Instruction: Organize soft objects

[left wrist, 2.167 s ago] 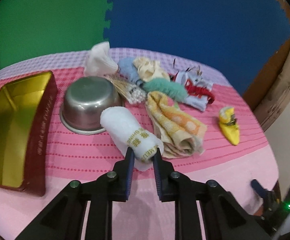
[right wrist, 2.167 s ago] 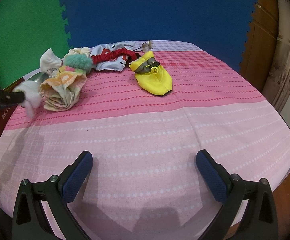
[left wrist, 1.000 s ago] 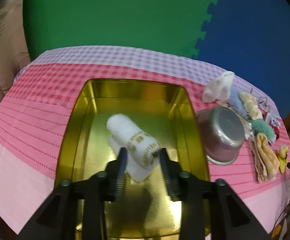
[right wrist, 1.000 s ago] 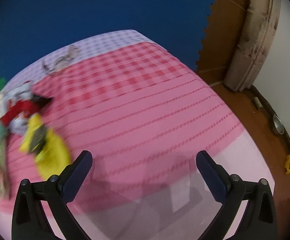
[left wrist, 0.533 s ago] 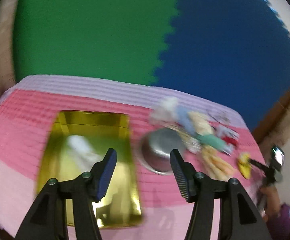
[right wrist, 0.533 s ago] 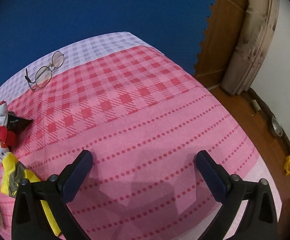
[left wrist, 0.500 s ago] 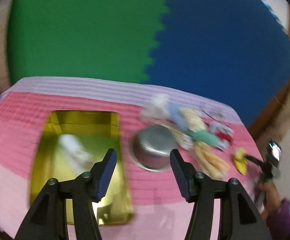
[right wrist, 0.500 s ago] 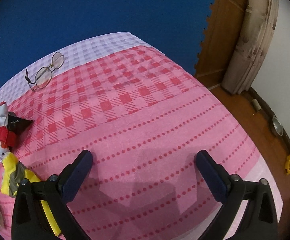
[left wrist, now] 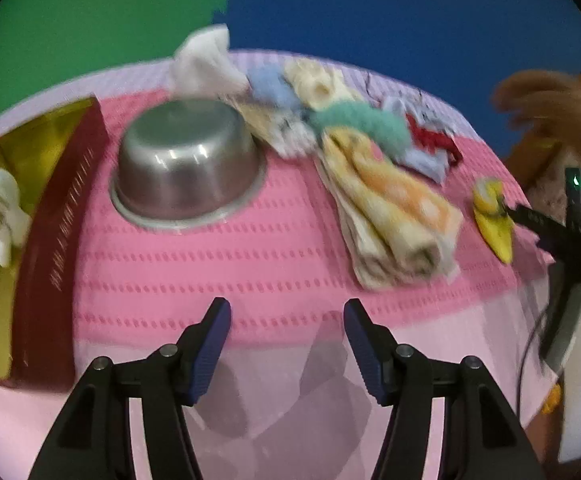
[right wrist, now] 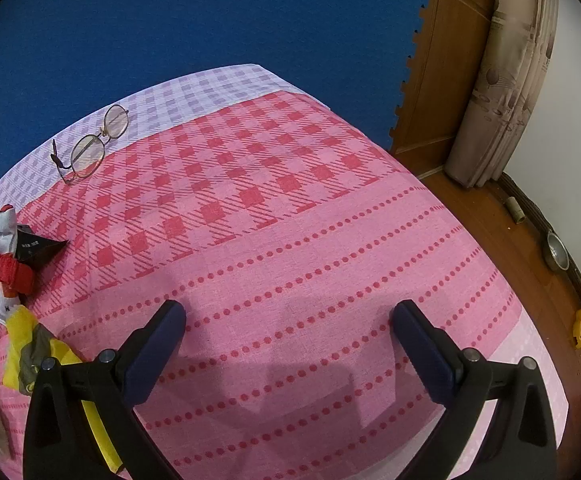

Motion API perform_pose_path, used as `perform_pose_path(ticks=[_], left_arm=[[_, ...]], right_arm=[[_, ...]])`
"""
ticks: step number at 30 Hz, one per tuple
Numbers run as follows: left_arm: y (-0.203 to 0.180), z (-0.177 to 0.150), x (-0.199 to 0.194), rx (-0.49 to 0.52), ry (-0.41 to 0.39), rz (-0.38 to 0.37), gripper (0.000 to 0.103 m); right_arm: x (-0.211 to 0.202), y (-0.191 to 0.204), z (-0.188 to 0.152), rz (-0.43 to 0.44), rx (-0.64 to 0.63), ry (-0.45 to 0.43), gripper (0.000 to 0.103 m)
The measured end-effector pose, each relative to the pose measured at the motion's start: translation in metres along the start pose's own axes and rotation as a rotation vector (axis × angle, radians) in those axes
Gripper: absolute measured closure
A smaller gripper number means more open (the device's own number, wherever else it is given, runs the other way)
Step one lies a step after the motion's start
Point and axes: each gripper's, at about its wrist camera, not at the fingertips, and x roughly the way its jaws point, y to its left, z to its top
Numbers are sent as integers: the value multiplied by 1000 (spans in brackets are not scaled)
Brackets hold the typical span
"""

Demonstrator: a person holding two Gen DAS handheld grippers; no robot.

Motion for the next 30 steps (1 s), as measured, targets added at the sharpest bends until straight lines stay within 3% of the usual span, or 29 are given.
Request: perform_pose_path(ticks=[5,8,14,30], left_arm=[[-4,17,21,63,-31,87,33],[-11,33,35,96,-50,95,26],[-9,54,52,64,-71,132,14],[-13,58,57,70,-70,135,13]], right_arm=[[0,0,0,0,0,-1,0],[0,0,0,0,0,0,0],[0,0,0,-1,-1,-1,0],[0,0,0,-1,-1,-1,0]])
